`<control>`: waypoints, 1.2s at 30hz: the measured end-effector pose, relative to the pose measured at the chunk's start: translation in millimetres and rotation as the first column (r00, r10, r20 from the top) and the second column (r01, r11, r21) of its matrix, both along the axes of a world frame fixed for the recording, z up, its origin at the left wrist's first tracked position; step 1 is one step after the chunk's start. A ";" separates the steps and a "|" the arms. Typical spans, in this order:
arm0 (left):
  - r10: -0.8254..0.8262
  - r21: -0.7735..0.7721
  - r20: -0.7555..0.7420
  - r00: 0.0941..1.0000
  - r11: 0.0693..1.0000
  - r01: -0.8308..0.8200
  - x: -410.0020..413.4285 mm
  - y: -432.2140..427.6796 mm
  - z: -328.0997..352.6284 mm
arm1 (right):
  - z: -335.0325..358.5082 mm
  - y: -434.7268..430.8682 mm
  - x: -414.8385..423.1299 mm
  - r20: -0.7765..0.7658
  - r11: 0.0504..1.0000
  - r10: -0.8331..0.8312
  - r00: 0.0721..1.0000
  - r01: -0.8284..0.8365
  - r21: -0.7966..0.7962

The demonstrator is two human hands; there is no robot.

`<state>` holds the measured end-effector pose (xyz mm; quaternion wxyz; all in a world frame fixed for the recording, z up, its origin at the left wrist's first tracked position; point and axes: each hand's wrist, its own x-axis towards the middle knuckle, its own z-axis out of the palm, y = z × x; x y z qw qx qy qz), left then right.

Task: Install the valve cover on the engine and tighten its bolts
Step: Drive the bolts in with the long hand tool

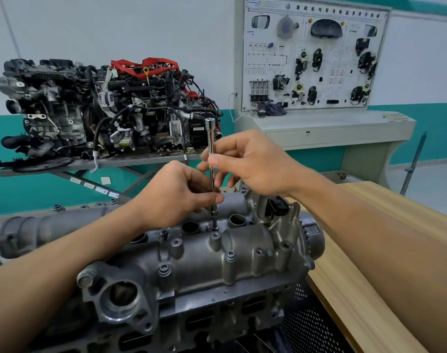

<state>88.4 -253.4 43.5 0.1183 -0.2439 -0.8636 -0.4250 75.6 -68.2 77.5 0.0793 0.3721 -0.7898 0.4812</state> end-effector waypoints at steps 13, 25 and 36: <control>-0.002 -0.018 0.048 0.999 1.000 0.003 -1.0 -0.5 -1.5 | -7.8 -11.7 0.8 -0.025 0.998 -0.057 0.998 0.056 -0.039; -0.017 -0.091 0.107 0.994 0.996 0.027 0.8 0.9 -1.7 | -21.8 -13.9 5.2 -0.136 0.942 -0.267 0.954 0.228 -0.248; -0.026 -0.187 0.063 0.998 0.982 0.037 -2.1 0.6 -3.4 | -2.5 -1.2 9.1 -0.080 0.986 -0.166 0.983 0.167 0.000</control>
